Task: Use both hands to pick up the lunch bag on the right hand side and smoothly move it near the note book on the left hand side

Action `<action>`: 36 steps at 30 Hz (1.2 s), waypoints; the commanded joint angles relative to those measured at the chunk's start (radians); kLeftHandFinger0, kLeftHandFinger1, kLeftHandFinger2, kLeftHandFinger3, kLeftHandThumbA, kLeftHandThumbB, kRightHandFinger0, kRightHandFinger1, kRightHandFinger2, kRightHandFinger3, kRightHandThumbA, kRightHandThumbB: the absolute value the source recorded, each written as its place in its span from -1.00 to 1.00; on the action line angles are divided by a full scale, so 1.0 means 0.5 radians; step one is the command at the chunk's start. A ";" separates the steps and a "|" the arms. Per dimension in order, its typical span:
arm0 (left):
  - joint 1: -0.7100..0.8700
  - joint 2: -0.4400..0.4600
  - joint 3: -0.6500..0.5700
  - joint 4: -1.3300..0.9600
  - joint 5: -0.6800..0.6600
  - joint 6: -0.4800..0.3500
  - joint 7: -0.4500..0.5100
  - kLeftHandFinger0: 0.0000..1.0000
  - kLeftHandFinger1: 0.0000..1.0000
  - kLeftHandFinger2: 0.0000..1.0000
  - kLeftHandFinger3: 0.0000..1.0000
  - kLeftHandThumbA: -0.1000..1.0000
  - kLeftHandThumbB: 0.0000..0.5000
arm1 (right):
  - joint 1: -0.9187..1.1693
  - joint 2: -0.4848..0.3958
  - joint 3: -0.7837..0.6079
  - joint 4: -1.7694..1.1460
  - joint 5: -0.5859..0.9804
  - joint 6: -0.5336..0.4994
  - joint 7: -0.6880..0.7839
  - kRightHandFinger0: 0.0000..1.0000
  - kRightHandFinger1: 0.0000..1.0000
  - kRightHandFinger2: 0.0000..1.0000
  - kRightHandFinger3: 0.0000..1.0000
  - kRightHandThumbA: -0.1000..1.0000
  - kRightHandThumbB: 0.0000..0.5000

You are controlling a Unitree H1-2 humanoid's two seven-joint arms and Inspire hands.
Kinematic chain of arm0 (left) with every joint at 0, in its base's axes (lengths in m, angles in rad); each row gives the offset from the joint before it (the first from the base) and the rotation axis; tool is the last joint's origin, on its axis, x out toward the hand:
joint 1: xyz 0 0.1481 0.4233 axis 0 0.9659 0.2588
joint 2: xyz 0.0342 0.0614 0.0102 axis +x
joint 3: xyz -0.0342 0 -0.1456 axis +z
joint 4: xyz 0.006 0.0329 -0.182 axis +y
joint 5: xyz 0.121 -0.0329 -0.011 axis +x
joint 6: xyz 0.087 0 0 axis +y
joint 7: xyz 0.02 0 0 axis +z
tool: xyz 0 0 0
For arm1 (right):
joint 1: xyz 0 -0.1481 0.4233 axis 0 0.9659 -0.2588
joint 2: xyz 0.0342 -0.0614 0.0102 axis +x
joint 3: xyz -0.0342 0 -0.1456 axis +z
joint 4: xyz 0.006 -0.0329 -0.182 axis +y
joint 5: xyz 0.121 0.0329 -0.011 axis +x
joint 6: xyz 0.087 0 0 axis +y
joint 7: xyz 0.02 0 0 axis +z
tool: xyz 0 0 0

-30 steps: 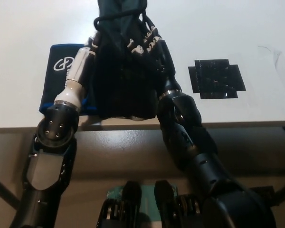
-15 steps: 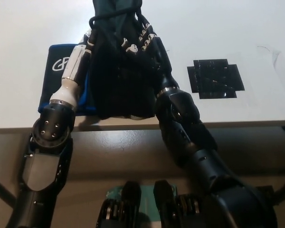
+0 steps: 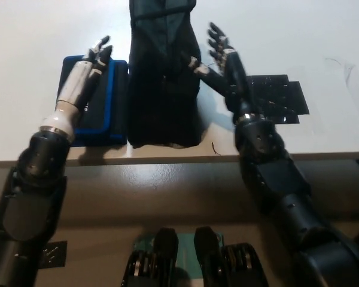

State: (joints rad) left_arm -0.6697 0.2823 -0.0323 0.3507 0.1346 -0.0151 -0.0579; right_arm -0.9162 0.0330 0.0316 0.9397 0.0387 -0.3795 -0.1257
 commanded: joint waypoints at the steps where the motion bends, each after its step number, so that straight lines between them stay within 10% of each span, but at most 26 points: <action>1: -0.002 0.395 -0.027 -0.498 0.308 -0.014 -0.102 1.00 1.00 1.00 1.00 1.00 1.00 | 0.121 -0.250 0.035 -0.801 -0.793 -0.083 -0.528 1.00 1.00 1.00 1.00 1.00 0.66; 21: 0.912 0.393 0.316 -0.994 -0.087 -0.441 -0.022 1.00 1.00 1.00 1.00 1.00 0.55 | 1.152 -0.416 -0.177 -1.723 -0.384 -0.137 -0.111 1.00 1.00 1.00 1.00 1.00 0.28; 36: 1.306 0.293 0.406 -0.753 -0.106 -0.810 0.017 1.00 1.00 1.00 1.00 1.00 0.61 | 1.551 -0.473 -0.230 -1.677 -0.208 -0.181 -0.100 1.00 1.00 1.00 1.00 1.00 -0.06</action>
State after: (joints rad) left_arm -0.0462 0.4021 0.1303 -0.0265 0.1188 -0.1943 -0.0749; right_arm -0.1643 -0.1778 -0.0562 0.1545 -0.1009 -0.3785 -0.1716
